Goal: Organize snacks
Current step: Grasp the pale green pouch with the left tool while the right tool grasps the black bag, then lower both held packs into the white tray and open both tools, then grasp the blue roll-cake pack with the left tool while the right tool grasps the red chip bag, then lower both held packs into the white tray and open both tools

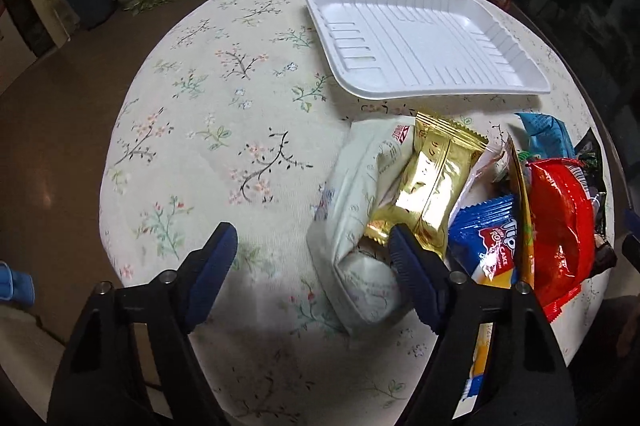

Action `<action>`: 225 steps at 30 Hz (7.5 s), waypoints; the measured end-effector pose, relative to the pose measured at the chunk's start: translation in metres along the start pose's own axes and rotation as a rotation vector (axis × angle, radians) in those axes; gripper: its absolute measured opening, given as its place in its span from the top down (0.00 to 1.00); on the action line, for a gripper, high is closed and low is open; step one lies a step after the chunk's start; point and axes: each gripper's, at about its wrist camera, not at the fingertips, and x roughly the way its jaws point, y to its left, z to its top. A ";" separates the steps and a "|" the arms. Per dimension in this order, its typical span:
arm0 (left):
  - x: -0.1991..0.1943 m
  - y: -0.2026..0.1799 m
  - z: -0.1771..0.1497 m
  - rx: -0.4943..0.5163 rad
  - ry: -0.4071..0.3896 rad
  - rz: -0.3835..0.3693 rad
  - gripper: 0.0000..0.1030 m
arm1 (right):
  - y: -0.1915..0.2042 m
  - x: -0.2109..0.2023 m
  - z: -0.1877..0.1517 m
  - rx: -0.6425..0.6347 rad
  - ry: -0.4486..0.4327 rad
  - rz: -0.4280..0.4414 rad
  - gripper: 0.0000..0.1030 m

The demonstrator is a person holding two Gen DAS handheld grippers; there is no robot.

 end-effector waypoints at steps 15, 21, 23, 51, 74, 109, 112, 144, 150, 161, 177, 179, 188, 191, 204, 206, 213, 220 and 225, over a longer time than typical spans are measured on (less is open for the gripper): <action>0.042 -0.010 0.027 0.213 0.098 0.008 0.61 | 0.010 0.008 -0.002 -0.054 0.010 -0.029 0.19; 0.047 -0.008 0.027 0.185 0.064 -0.035 0.76 | 0.004 0.008 -0.001 -0.040 0.009 -0.027 0.36; 0.047 -0.003 0.026 0.158 0.059 -0.045 0.77 | 0.002 0.007 0.000 -0.035 0.008 -0.013 0.42; 0.013 0.032 -0.024 -0.113 -0.069 -0.228 0.81 | 0.007 0.080 0.044 0.075 0.253 0.139 0.79; -0.018 0.047 -0.014 -0.194 -0.173 -0.440 0.81 | -0.047 0.039 0.061 0.277 0.108 0.334 0.83; 0.101 -0.044 0.163 -0.079 -0.005 -0.283 0.80 | 0.011 0.236 0.209 0.031 0.353 0.170 0.82; 0.103 -0.046 0.165 -0.083 0.006 -0.281 0.80 | 0.012 0.234 0.209 0.035 0.347 0.174 0.76; -0.066 -0.040 -0.099 -0.160 -0.211 -0.279 0.02 | 0.049 0.029 0.033 -0.011 0.134 0.273 0.35; -0.063 -0.044 -0.102 -0.129 -0.231 -0.236 0.02 | 0.060 0.053 0.035 0.004 0.196 0.251 0.36; -0.053 -0.049 -0.094 -0.080 -0.217 -0.234 0.10 | 0.076 0.079 0.032 -0.023 0.238 0.240 0.65; -0.033 -0.076 -0.080 0.058 -0.047 -0.183 0.30 | 0.029 0.034 0.038 0.116 0.035 0.410 0.69; -0.025 -0.077 -0.077 0.055 -0.020 -0.174 0.30 | 0.025 0.036 0.037 0.125 0.039 0.413 0.69; -0.007 -0.089 -0.048 0.114 0.040 -0.101 0.30 | 0.019 0.039 0.034 0.137 0.042 0.403 0.69; 0.008 -0.094 -0.038 0.126 0.056 -0.090 0.30 | 0.020 0.039 0.032 0.135 0.047 0.406 0.69; 0.011 -0.068 -0.039 0.026 -0.025 -0.140 0.75 | 0.019 0.035 0.031 0.103 0.026 0.378 0.69; 0.007 -0.065 -0.046 0.013 -0.028 -0.174 0.76 | 0.018 0.035 0.032 0.107 0.025 0.375 0.69; -0.020 -0.047 -0.073 -0.067 -0.055 -0.341 0.76 | 0.012 0.028 0.034 0.127 0.017 0.402 0.69; -0.066 -0.018 -0.073 -0.122 -0.142 -0.496 0.76 | -0.003 0.011 0.045 0.183 0.009 0.449 0.69; -0.090 0.011 -0.029 -0.108 -0.206 -0.490 0.76 | -0.036 -0.012 0.073 0.214 -0.034 0.398 0.69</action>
